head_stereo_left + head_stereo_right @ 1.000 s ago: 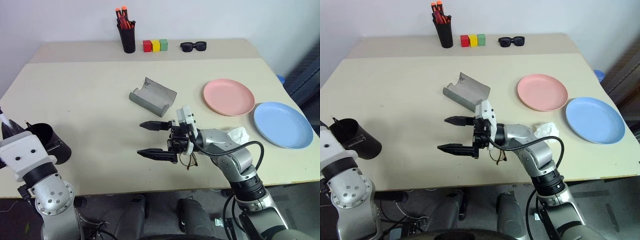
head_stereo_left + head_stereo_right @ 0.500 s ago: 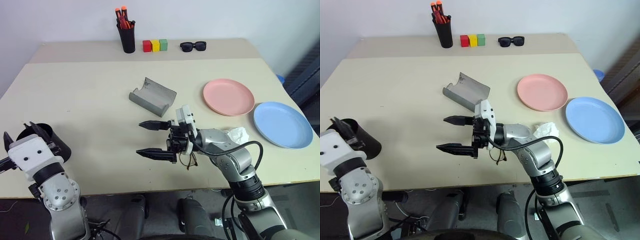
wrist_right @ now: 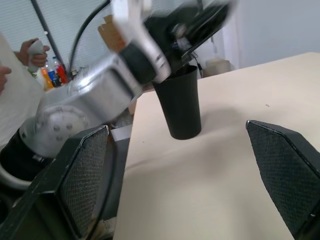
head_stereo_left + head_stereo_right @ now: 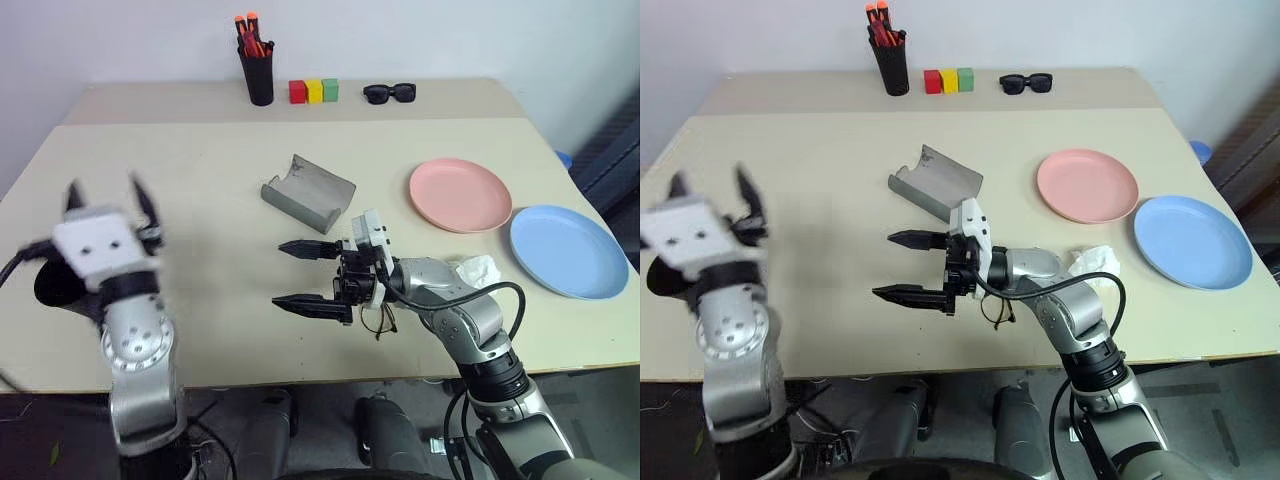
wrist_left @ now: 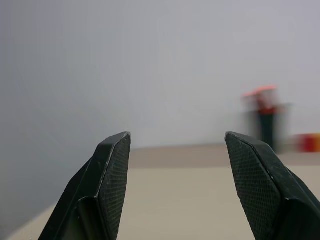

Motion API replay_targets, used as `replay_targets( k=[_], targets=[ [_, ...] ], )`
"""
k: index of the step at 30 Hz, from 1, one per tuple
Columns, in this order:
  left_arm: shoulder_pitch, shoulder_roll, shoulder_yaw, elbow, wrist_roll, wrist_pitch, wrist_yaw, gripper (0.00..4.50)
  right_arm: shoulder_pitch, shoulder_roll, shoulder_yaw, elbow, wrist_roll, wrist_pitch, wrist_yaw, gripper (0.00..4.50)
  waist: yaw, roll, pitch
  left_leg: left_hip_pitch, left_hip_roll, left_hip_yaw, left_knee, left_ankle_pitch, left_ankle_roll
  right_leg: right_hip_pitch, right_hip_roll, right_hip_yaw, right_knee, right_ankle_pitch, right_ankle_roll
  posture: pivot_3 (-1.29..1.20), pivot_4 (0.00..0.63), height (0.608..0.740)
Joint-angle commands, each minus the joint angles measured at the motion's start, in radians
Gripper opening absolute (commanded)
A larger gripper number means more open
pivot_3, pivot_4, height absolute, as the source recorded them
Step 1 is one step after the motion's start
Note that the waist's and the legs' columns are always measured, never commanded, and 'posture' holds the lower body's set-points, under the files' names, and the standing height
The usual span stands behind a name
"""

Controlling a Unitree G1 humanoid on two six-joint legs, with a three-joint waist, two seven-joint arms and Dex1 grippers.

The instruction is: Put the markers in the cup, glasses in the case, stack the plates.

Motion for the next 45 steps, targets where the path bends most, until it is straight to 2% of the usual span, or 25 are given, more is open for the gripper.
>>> replay_targets(
  k=[1, 3, 4, 5, 10, 14, 17, 20, 23, 28, 34, 37, 44, 45],
  targets=[
    [-0.110, 0.043, -0.070, 0.047, -0.116, 0.255, -0.143, 3.33, -0.010, 0.013, -0.027, -0.011, -0.003, -0.023, -0.029, 4.50, -0.005, 0.000, 0.000, 0.000, 0.000, 0.000, 0.000, 0.000, 0.000, 0.000, 0.001, 0.000, 0.001, 0.000, 0.000, 0.00, 0.150, 0.740],
    [-0.199, 0.102, -0.124, 0.135, -0.127, 0.381, -0.218, 3.89, -0.012, 0.016, -0.028, -0.005, -0.018, -0.034, -0.046, 4.50, -0.005, 0.000, 0.000, 0.000, 0.000, 0.000, 0.000, 0.000, 0.001, 0.000, 0.001, 0.000, 0.001, 0.000, 0.000, 0.00, 0.150, 0.740],
    [-0.241, 0.130, -0.145, 0.182, -0.133, 0.435, -0.248, 4.41, -0.013, 0.018, -0.028, -0.001, -0.025, -0.039, -0.053, 4.50, -0.008, 0.000, 0.000, 0.000, 0.000, -0.001, 0.001, 0.001, 0.001, 0.000, 0.001, -0.001, 0.002, 0.000, 0.001, 0.00, 0.150, 0.740],
    [-0.288, 0.171, -0.175, 0.245, -0.116, 0.430, -0.276, 4.47, -0.012, 0.018, -0.029, 0.000, -0.033, -0.045, -0.060, 4.50, -0.010, 0.000, 0.000, 0.000, 0.000, -0.001, 0.001, 0.001, 0.001, 0.000, 0.002, -0.001, 0.001, 0.001, 0.002, 0.00, 0.150, 0.740],
    [-0.501, 0.276, -0.247, 0.527, -0.142, 0.402, -0.445, 4.47, 0.004, 0.003, -0.044, -0.011, -0.052, -0.057, -0.088, 4.50, -0.011, 0.001, 0.001, 0.000, 0.000, -0.001, 0.000, 0.001, 0.001, -0.001, 0.002, 0.000, 0.002, 0.002, 0.004, 0.00, 0.150, 0.740],
    [-0.698, 0.367, -0.336, 0.886, -0.150, 0.242, -0.699, 4.47, 0.026, -0.030, -0.074, -0.031, -0.055, -0.059, -0.111, 4.50, -0.008, 0.001, 0.001, 0.000, 0.000, 0.000, 0.000, 0.001, 0.001, -0.001, 0.002, 0.000, 0.001, 0.002, 0.004, 0.00, 0.150, 0.740],
    [-0.793, 0.387, -0.357, 1.081, -0.147, 0.144, -0.805, 4.47, 0.038, -0.040, -0.085, -0.040, -0.059, -0.061, -0.125, 4.50, -0.009, 0.001, 0.001, 0.000, 0.000, 0.000, -0.001, 0.001, 0.001, -0.001, 0.001, 0.000, 0.000, 0.002, 0.004, 0.00, 0.150, 0.740],
    [-0.937, 0.394, -0.382, 1.382, -0.127, 0.002, -0.960, 4.47, 0.071, -0.059, -0.113, -0.076, -0.057, -0.061, -0.154, 4.50, -0.009, 0.001, 0.001, 0.000, 0.000, 0.000, -0.001, 0.001, 0.001, -0.001, 0.001, 0.000, 0.001, 0.002, 0.004, 0.00, 0.150, 0.740],
    [-1.030, 0.384, -0.412, 1.595, -0.085, -0.121, -1.038, 4.47, 0.098, -0.065, -0.122, -0.105, -0.056, -0.058, -0.180, 4.50, -0.008, 0.000, 0.001, -0.001, 0.000, 0.000, -0.001, 0.001, 0.001, -0.001, 0.001, 0.000, 0.001, 0.002, 0.004, 0.00, 0.150, 0.740],
    [-1.125, 0.350, -0.437, 1.832, -0.014, -0.243, -1.118, 4.47, 0.152, -0.066, -0.126, -0.164, -0.055, -0.052, -0.226, 4.50, -0.009, 0.000, 0.002, -0.001, -0.001, 0.000, -0.001, 0.001, 0.001, -0.001, 0.000, 0.000, 0.001, 0.002, 0.005, 0.00, 0.150, 0.740],
    [-1.143, 0.336, -0.472, 1.928, 0.073, -0.358, -1.194, 4.47, 0.178, -0.072, -0.132, -0.195, -0.056, -0.053, -0.260, 4.50, -0.008, -0.001, 0.002, -0.001, 0.000, 0.000, 0.000, 0.000, 0.002, -0.001, 0.000, -0.001, 0.001, 0.002, 0.005, 0.00, 0.150, 0.740],
    [-1.145, 0.333, -0.470, 1.943, 0.096, -0.394, -1.186, 3.63, 0.185, -0.079, -0.140, -0.202, -0.053, -0.051, -0.269, 4.50, -0.008, 0.000, 0.002, -0.001, 0.000, 0.000, 0.000, 0.000, 0.002, 0.000, 0.000, -0.001, 0.001, 0.002, 0.005, 0.00, 0.150, 0.740],
    [-1.135, 0.316, -0.425, 1.926, 0.066, -0.442, -1.256, 0.08, 0.195, -0.101, -0.148, -0.210, -0.043, -0.046, -0.270, 4.50, -0.009, -0.001, 0.002, -0.001, 0.000, 0.000, 0.001, 0.000, 0.002, -0.001, 0.000, -0.001, 0.001, 0.002, 0.005, 0.00, 0.150, 0.740],
    [-1.130, 0.316, -0.421, 1.919, 0.064, -0.445, -1.271, 0.03, 0.194, -0.103, -0.148, -0.207, -0.042, -0.046, -0.269, 4.50, -0.009, -0.001, 0.002, -0.002, 0.000, 0.000, 0.001, 0.000, 0.002, -0.001, 0.000, -0.001, 0.001, 0.002, 0.005, 0.00, 0.150, 0.740]
  ],
)
